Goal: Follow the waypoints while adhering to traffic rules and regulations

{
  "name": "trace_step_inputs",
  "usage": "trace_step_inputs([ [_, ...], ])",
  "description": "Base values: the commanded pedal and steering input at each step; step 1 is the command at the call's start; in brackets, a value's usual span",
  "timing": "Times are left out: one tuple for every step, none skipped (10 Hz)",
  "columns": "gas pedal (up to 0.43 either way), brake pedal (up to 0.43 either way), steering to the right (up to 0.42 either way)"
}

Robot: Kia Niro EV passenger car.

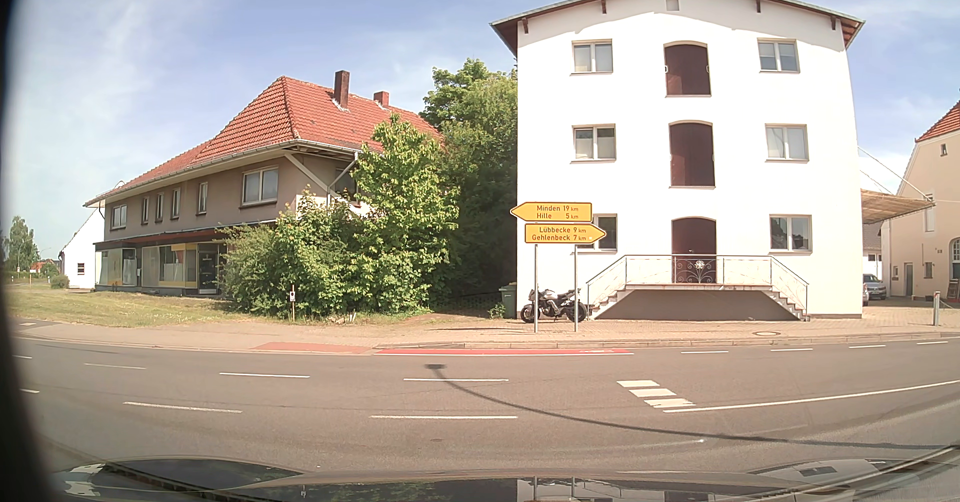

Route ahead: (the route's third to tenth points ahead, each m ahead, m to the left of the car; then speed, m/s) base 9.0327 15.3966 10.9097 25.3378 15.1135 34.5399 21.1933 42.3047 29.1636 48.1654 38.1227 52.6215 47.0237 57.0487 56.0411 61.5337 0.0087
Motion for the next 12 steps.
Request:
trace_step_inputs([
  [0.000, 0.152, 0.012],
  [0.000, 0.152, 0.012],
  [0.000, 0.152, 0.012],
  [0.000, 0.159, 0.013],
  [0.000, 0.165, 0.015],
  [0.000, 0.171, 0.017],
  [0.000, 0.171, 0.019],
  [0.000, 0.177, 0.019],
  [0.000, 0.177, 0.018],
  [0.000, 0.177, 0.017],
  [0.000, 0.177, 0.017],
  [0.000, 0.183, 0.017],
])
